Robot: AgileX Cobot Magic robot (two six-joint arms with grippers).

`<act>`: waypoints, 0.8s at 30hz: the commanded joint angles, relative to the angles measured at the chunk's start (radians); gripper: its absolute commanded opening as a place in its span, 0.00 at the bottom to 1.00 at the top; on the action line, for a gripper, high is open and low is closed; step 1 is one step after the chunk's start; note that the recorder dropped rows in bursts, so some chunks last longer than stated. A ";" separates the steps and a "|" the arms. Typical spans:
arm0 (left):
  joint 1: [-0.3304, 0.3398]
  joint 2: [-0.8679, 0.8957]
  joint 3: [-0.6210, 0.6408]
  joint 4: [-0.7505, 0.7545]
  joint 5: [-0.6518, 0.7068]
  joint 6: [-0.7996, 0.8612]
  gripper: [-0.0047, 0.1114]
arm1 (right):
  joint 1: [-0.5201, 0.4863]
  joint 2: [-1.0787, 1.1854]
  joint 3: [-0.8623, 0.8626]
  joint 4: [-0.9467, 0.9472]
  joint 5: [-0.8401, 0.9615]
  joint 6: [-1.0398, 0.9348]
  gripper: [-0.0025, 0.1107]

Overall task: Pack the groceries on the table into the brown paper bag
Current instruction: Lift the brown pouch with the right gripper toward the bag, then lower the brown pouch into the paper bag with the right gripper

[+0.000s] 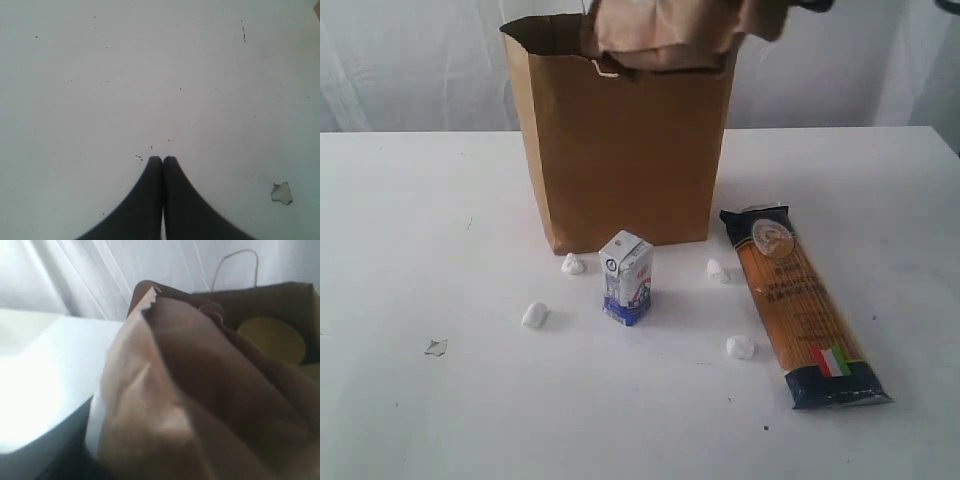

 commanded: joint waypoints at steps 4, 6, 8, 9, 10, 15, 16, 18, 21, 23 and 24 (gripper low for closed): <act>0.001 -0.008 0.006 0.004 -0.054 0.004 0.04 | -0.008 0.098 -0.018 0.331 -0.354 -0.167 0.02; 0.001 -0.008 0.006 0.004 -0.064 0.004 0.04 | -0.008 0.118 -0.029 0.353 -0.387 -0.167 0.02; 0.001 -0.008 0.006 -0.002 -0.074 0.004 0.04 | -0.008 0.133 -0.048 0.356 -0.401 -0.167 0.02; 0.001 -0.008 0.006 -0.003 -0.078 0.004 0.04 | -0.008 0.138 -0.057 0.356 -0.403 -0.167 0.02; 0.001 -0.008 0.006 -0.005 -0.081 0.004 0.04 | -0.008 0.146 -0.069 0.356 -0.406 -0.167 0.02; 0.001 -0.008 0.006 -0.032 -0.107 0.004 0.04 | -0.008 0.212 -0.105 0.348 -0.477 -0.243 0.02; 0.001 -0.008 0.006 -0.032 -0.109 0.004 0.04 | -0.008 0.228 -0.106 0.348 -0.477 -0.263 0.02; 0.001 -0.008 0.006 -0.032 -0.113 0.004 0.04 | -0.008 0.269 -0.106 0.348 -0.482 -0.288 0.02; 0.001 -0.008 0.006 -0.032 -0.139 0.012 0.04 | -0.002 0.318 -0.106 0.348 -0.495 -0.288 0.02; 0.001 -0.008 0.006 -0.032 -0.160 0.026 0.04 | 0.004 0.333 -0.106 0.348 -0.526 -0.288 0.02; 0.001 -0.008 0.006 -0.032 -0.177 0.037 0.04 | 0.007 0.341 -0.106 0.348 -0.554 -0.288 0.02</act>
